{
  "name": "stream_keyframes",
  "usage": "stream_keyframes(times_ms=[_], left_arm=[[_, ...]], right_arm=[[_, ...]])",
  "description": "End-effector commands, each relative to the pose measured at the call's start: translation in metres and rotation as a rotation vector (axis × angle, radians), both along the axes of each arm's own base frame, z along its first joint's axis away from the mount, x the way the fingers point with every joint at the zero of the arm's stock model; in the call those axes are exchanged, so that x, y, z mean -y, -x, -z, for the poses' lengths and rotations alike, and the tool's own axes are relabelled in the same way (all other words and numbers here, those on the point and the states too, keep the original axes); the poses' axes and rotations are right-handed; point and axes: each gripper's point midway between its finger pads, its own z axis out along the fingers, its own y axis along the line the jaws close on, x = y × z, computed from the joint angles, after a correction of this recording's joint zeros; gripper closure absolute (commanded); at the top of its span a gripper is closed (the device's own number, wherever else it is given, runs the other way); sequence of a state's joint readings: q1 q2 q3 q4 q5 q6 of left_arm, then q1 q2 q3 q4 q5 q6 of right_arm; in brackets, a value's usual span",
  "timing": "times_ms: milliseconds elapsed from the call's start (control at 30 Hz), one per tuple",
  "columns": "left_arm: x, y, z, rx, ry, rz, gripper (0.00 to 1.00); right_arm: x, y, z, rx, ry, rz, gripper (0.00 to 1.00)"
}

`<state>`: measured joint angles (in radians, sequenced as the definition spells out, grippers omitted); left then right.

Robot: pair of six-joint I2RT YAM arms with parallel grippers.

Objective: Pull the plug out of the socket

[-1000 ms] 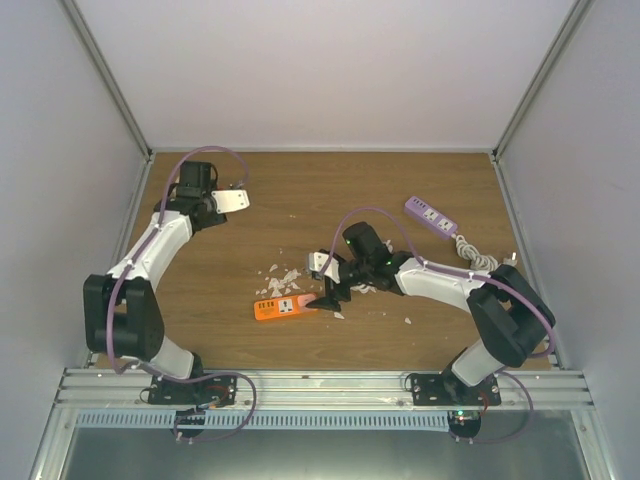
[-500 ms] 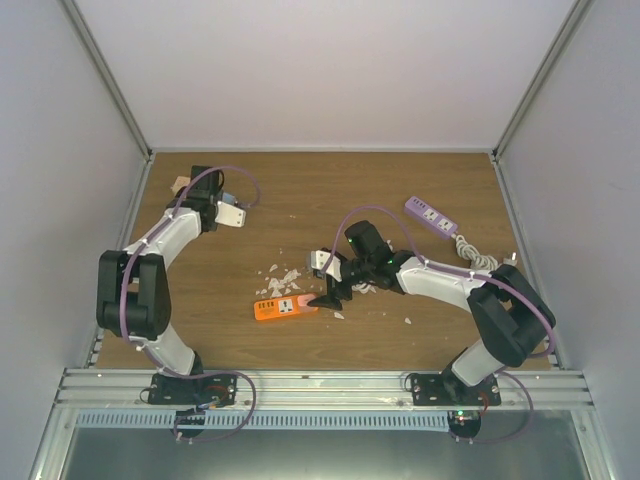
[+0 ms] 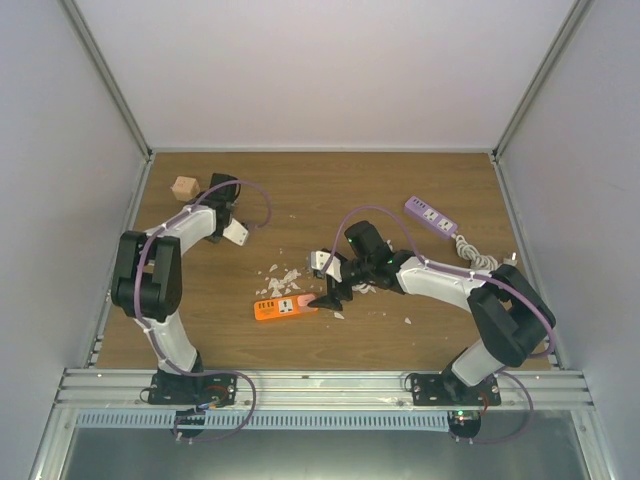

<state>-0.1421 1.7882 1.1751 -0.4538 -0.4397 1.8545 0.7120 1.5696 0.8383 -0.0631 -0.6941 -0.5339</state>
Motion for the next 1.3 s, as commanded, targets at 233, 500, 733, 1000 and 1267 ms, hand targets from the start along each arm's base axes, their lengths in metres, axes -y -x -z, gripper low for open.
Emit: stream_keyframes(times_ms=[233, 500, 733, 1000, 1267], left_arm=[[0.006, -0.014, 0.005, -0.009, -0.115, 0.020, 0.39], [0.012, -0.015, 0.007, -0.018, -0.097, -0.001, 0.18], [0.027, -0.017, -0.017, 0.018, 0.041, -0.039, 0.04], [0.036, -0.010, -0.054, 0.076, 0.267, -0.101, 0.01], [0.075, 0.001, -0.112, 0.123, 0.685, -0.181, 0.01]], right_arm=[[-0.001, -0.001, -0.008, 0.008, -0.012, -0.012, 0.03], [0.000, -0.001, -0.010, 0.014, -0.013, -0.013, 0.03], [0.000, -0.001, -0.011, 0.019, -0.015, -0.013, 0.03], [0.003, 0.001, -0.016, 0.031, -0.029, -0.019, 0.03], [0.011, 0.003, -0.018, 0.028, -0.050, -0.035, 0.04]])
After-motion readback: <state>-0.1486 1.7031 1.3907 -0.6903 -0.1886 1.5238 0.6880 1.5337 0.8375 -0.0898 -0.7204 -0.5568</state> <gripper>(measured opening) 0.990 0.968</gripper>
